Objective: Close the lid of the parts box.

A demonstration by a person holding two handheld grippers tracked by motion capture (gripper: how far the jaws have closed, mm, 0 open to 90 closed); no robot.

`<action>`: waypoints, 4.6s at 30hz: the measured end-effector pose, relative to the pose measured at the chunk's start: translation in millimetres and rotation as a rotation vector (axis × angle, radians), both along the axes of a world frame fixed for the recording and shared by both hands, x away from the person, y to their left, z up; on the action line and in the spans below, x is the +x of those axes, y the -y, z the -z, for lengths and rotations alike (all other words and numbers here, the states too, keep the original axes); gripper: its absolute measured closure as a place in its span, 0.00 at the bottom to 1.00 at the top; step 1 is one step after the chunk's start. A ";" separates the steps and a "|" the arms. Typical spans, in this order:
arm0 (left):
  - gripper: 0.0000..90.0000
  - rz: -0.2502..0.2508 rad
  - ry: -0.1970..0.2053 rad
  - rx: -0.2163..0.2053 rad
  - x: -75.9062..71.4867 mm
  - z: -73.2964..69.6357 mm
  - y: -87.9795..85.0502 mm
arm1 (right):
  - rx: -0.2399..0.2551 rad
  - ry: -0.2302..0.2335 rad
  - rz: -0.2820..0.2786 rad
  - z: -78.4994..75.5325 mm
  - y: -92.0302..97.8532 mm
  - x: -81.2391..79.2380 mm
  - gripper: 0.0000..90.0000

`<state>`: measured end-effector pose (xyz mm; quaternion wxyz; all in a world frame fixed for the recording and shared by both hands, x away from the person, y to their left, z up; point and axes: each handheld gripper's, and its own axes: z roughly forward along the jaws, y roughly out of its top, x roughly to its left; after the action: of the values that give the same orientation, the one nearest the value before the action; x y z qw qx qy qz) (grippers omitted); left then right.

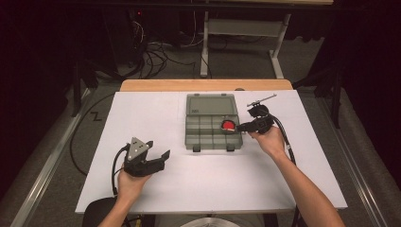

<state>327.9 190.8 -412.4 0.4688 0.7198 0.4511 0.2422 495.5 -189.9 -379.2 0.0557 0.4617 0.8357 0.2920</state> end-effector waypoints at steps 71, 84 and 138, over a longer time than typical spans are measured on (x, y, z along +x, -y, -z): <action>0.45 0.026 -0.288 0.165 189.0 -45.3 72.4 | -0.062 -0.018 0.010 2.2 -6.1 2.4 0.82; 0.43 0.004 -0.379 0.089 218.5 -50.4 65.6 | -0.069 -0.025 0.006 1.4 -6.6 3.2 0.82; 0.45 -0.025 -0.625 -0.188 254.7 6.4 62.8 | -0.072 -0.041 0.006 0.6 -6.9 5.3 0.82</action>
<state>582.6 128.1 -418.8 0.3689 0.7073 0.6024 -0.0274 500.8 -183.0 -379.8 0.0561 0.4676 0.8453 0.2521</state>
